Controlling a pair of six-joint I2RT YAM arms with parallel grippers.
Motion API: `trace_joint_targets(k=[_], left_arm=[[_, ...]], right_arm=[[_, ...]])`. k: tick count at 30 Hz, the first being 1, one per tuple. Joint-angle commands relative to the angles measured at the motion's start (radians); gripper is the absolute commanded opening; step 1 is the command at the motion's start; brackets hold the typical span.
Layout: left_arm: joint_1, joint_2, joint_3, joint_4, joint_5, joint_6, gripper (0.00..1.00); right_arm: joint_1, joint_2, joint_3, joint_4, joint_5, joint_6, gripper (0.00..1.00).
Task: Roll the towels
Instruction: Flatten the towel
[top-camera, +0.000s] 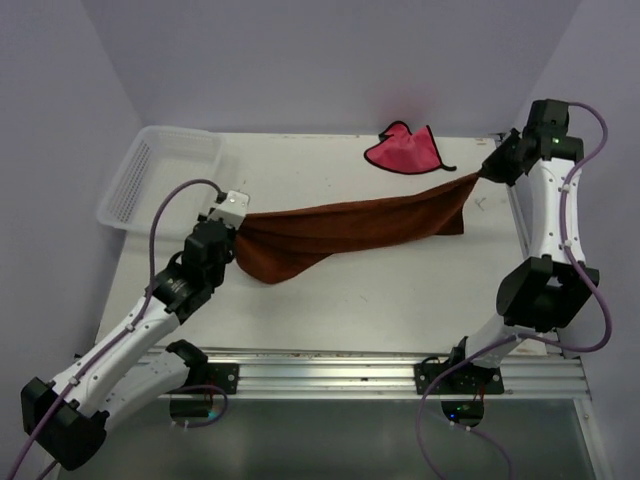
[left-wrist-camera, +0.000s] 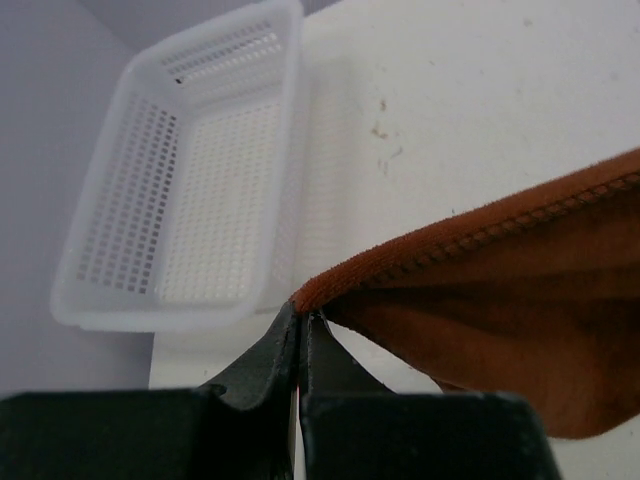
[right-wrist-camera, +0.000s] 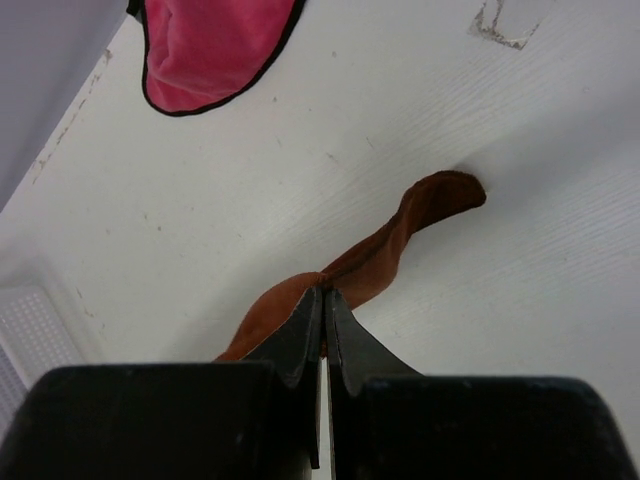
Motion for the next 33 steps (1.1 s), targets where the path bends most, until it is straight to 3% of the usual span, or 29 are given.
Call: trace_joint_targets(k=[1,9,13,26,33], left_arm=[[0.055,-0.06,0.065,0.126,-0.125,-0.079,0.0],[0.117,-0.082,0.056,0.128,-0.091,-0.108,0.0],[0.123,-0.093,0.012,0.122,-0.06,-0.139,0.0],[0.123,-0.275,0.041,0.065,0.051,-0.187,0.0],[0.123,-0.399,0.054,-0.039,0.102,-0.3,0.0]], right_arm=[[-0.02,-0.048,0.016,-0.041,-0.002,-0.018,0.0],[-0.026,-0.28,-0.292,0.125,-0.023,-0.066,0.0],[-0.026,-0.323,-0.376,0.121,-0.001,-0.052,0.0],[-0.028,-0.489,-0.186,-0.132,0.104,-0.041,0.0],[-0.026,-0.562,-0.088,-0.249,0.14,-0.004,0.0]])
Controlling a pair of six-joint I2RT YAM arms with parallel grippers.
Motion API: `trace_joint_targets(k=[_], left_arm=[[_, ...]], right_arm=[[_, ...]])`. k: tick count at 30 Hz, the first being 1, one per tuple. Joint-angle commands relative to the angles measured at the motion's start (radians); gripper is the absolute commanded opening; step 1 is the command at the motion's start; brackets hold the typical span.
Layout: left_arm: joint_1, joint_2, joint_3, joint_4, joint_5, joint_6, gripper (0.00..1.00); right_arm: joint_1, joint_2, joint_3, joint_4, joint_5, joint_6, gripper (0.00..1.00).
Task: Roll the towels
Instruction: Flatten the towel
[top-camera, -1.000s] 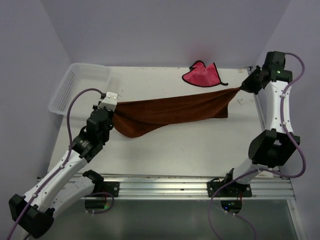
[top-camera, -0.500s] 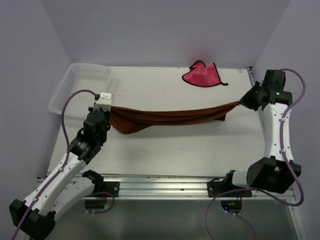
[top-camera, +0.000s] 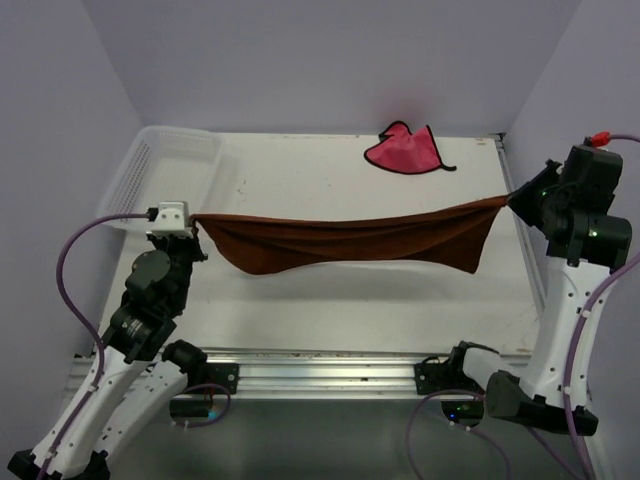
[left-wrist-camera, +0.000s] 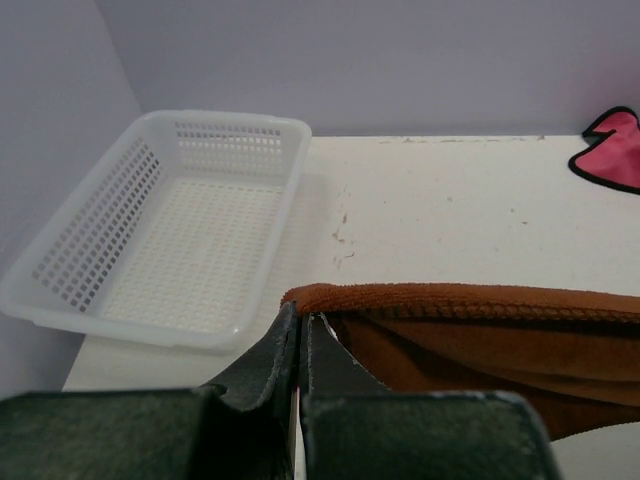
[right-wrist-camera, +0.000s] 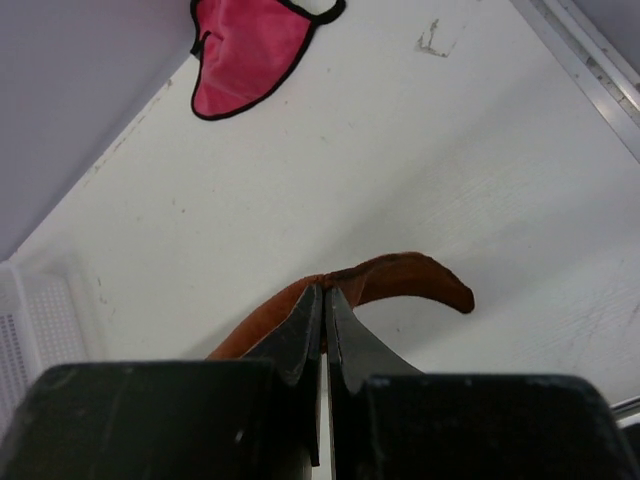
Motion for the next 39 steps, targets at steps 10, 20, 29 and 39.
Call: trace_joint_targets(k=[10,20,29,39], left_arm=[[0.007,0.023,0.054,-0.154,0.172,-0.122,0.1],[0.005,0.406,0.069,-0.194,0.562,0.072,0.06],[-0.013,0.767,0.228,-0.292,0.62,0.145,0.31],[-0.016,0.758,0.31,-0.315,0.53,0.151,0.51]], right_arm=[[-0.004,0.001,-0.044,-0.044,0.032,0.041,0.0],[-0.004,0.13,-0.285,0.217,0.037,0.049,0.0],[-0.004,0.285,-0.319,0.341,0.0,0.063,0.0],[-0.004,0.365,-0.312,0.381,-0.037,0.053,0.0]])
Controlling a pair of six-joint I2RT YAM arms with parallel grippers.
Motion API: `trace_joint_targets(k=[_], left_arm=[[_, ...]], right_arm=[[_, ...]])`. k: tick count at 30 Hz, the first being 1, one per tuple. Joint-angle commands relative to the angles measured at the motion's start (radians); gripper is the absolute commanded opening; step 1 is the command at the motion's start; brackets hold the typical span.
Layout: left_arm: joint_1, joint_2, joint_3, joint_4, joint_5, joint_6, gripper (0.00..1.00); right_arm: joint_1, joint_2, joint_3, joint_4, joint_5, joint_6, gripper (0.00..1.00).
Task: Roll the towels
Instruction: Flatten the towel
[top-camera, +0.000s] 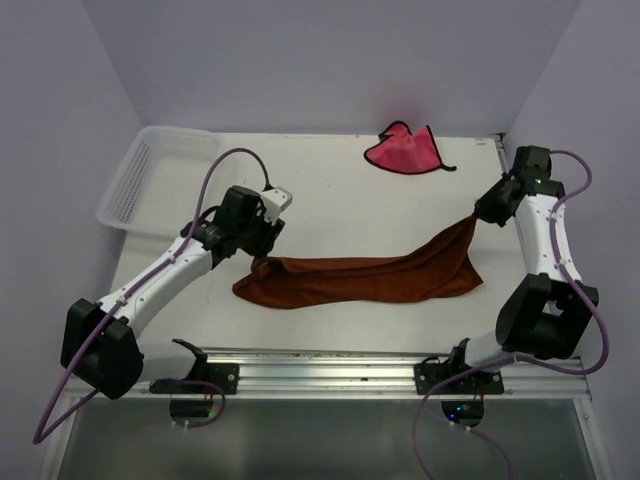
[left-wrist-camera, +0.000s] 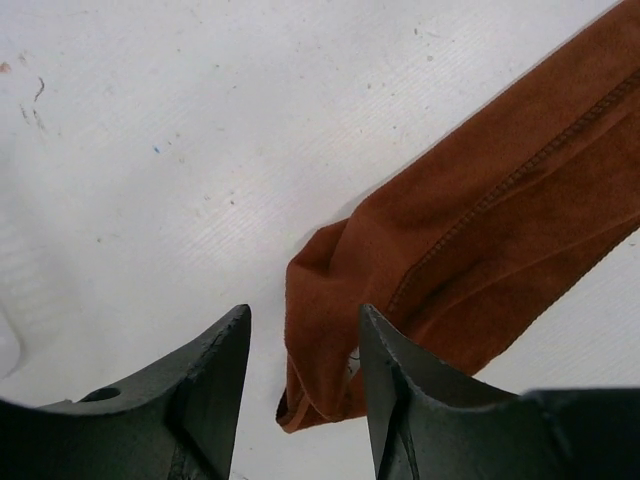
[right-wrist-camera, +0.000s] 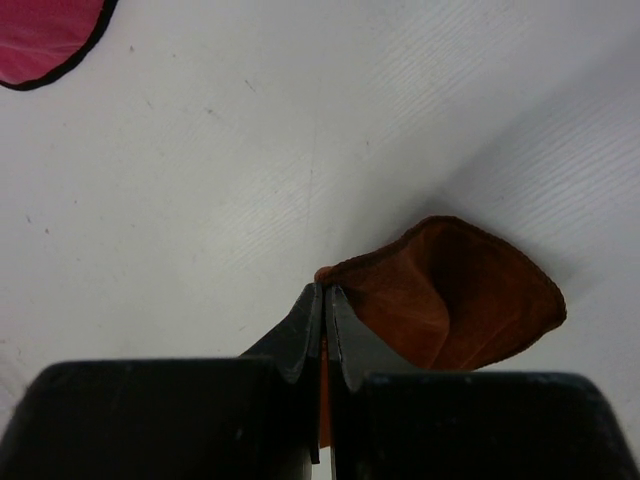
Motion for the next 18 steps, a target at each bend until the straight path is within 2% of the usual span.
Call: trace_joint_targets(k=[1,4,11,13,18], left_arm=[[-0.004,-0.036,0.015,-0.016,-0.021,0.023,0.51],[-0.004,-0.065,-0.02,0.004,-0.068,0.019,0.51],[-0.02,-0.222,-0.1,0.041,-0.032,-0.043,0.48],[-0.061,-0.248,-0.125,0.05,0.004,-0.066,0.48],[-0.26,-0.246,-0.119,-0.005,-0.111,-0.141,0.47]], right_arm=[[-0.003,0.002,0.01,0.063,-0.033,0.002,0.0],[-0.003,0.001,-0.004,0.076,-0.038,0.0,0.0],[-0.003,-0.002,-0.025,0.096,-0.044,-0.003,0.0],[-0.004,-0.001,-0.03,0.102,-0.037,-0.004,0.0],[-0.003,0.047,-0.015,0.128,0.086,0.005,0.0]])
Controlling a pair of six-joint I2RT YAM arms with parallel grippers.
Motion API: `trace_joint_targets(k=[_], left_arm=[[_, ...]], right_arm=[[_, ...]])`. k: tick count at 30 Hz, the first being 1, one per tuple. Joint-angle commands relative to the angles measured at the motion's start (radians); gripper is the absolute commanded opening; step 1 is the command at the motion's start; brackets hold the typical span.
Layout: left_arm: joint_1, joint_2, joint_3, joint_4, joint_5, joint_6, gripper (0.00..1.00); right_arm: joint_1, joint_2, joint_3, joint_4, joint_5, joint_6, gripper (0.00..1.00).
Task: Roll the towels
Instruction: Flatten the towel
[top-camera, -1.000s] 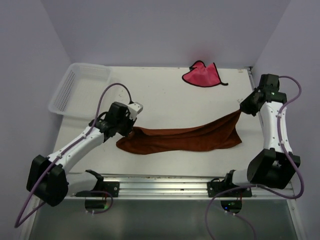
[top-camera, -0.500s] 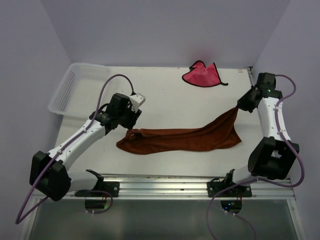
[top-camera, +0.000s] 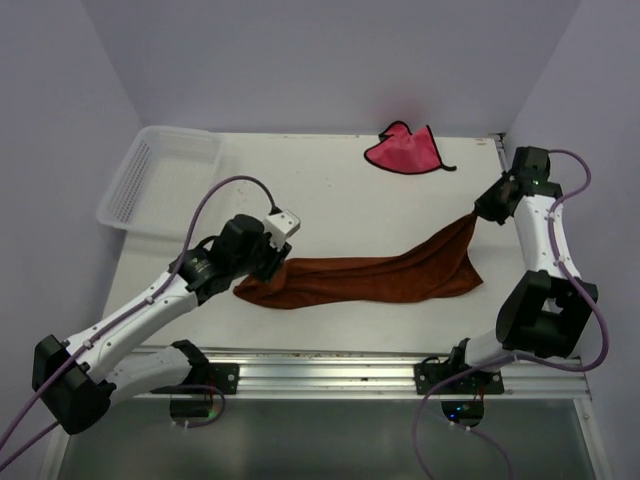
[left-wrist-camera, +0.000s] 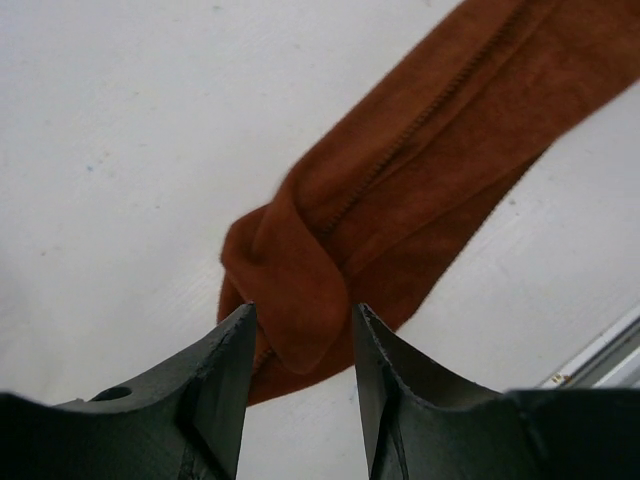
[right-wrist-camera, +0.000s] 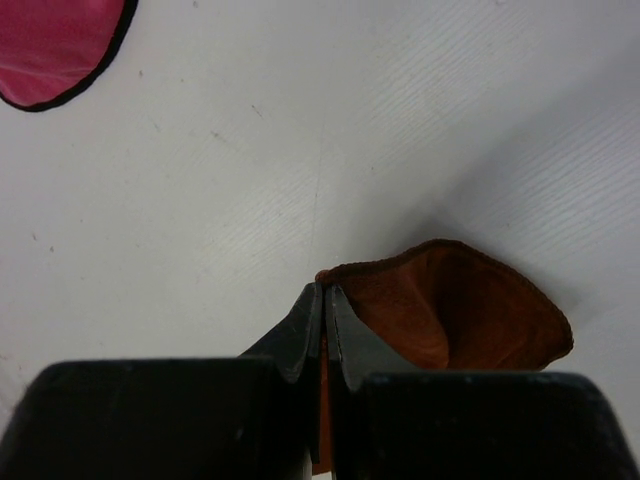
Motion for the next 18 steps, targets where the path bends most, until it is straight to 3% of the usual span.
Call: trace_joint_targets(k=[1,7,11,14,18], left_arm=[[-0.109,0.001,-0.001,-0.009,-0.051,-0.073,0.47],[-0.199,0.009,-0.035,0.002,-0.106,-0.109,0.42],[-0.247,0.102,-0.036,-0.002,-0.117,-0.13,0.25],[-0.27,0.173,-0.042,-0.008,-0.126,-0.135,0.2],[-0.271,0.239,-0.046,0.0,-0.147,-0.145,0.21]], right_arm=[[-0.003,0.048,0.022,0.045,0.113,0.01,0.0],[-0.004,0.161,0.111,0.022,0.152,0.013,0.0],[-0.004,0.203,0.146,0.022,0.193,0.011,0.0],[-0.01,0.233,0.181,0.007,0.216,0.003,0.0],[-0.036,0.249,0.18,0.008,0.196,0.01,0.0]])
